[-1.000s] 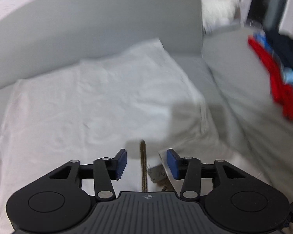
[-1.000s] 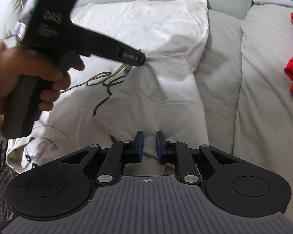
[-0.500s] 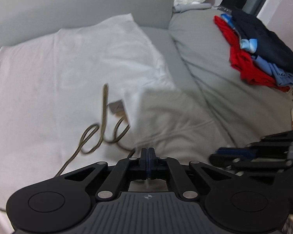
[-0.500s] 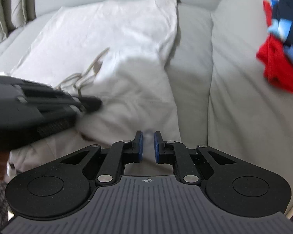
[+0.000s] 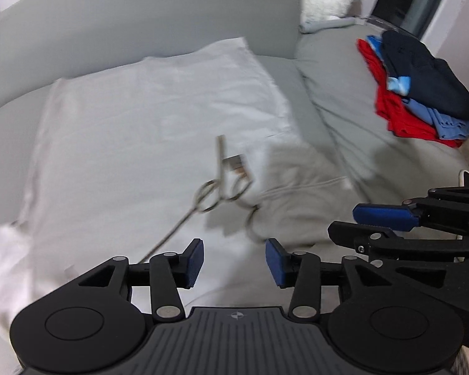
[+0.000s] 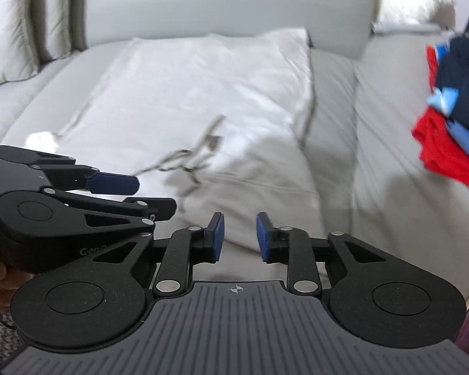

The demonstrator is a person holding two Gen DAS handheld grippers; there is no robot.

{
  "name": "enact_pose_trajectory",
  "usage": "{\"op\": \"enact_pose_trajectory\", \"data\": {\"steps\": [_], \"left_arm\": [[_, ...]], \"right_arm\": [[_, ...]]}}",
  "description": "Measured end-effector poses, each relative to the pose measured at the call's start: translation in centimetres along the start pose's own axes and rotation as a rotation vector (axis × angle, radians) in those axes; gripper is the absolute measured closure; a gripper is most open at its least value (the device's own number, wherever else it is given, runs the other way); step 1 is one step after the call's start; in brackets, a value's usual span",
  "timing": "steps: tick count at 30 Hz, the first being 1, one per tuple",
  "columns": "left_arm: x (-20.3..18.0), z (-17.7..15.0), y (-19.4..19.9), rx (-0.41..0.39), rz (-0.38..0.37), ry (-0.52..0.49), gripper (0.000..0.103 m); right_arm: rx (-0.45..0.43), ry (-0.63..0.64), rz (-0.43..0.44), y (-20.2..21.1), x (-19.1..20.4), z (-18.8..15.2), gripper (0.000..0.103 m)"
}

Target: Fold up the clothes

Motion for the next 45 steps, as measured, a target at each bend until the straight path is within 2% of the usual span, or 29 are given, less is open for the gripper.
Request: {"op": "enact_pose_trajectory", "data": {"steps": [4,9,15,20,28,35,41,45], "left_arm": [[5.0,-1.2,2.1,-0.007,0.036,0.078,0.049],[11.0,-3.6,3.4,0.011,0.126,0.182,0.048],[19.4,-6.8,4.2,0.038,0.217,0.317,0.048],[24.0,-8.7,3.6,0.035,0.248,0.459,0.048],[27.9,-11.4,2.1,-0.003,0.175,0.732,0.051],[29.3,-11.7,0.1,-0.026,0.113,0.860,0.052],[30.5,-11.2,-1.8,-0.029,0.082,0.972,0.056],[30.5,-10.6,-2.8,-0.007,0.052,0.998,0.071]], "right_arm": [[-0.032,0.027,0.057,0.3,3.9,0.8,0.066],[-0.048,0.101,0.110,0.0,9.6,1.8,0.060],[-0.051,0.170,0.143,-1.4,15.1,2.5,0.060],[-0.059,0.218,0.144,-2.9,18.4,3.3,0.060],[-0.050,0.230,0.167,-5.8,20.9,3.6,0.060],[0.010,0.243,0.185,-8.5,21.9,3.4,0.060],[0.038,0.265,0.186,-9.6,22.3,3.3,0.059],[0.049,0.259,0.185,-10.0,22.1,3.2,0.058]]}}
Point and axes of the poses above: each gripper's, at about its wrist camera, not at the fingertips, and y roughly against the way its jaws point, x to its left, z to its top, the point moved 7 cm from there along -y, roughly the way its jaws point, and after that the axes turned 12 degrees about z, right-handed, at the moved point
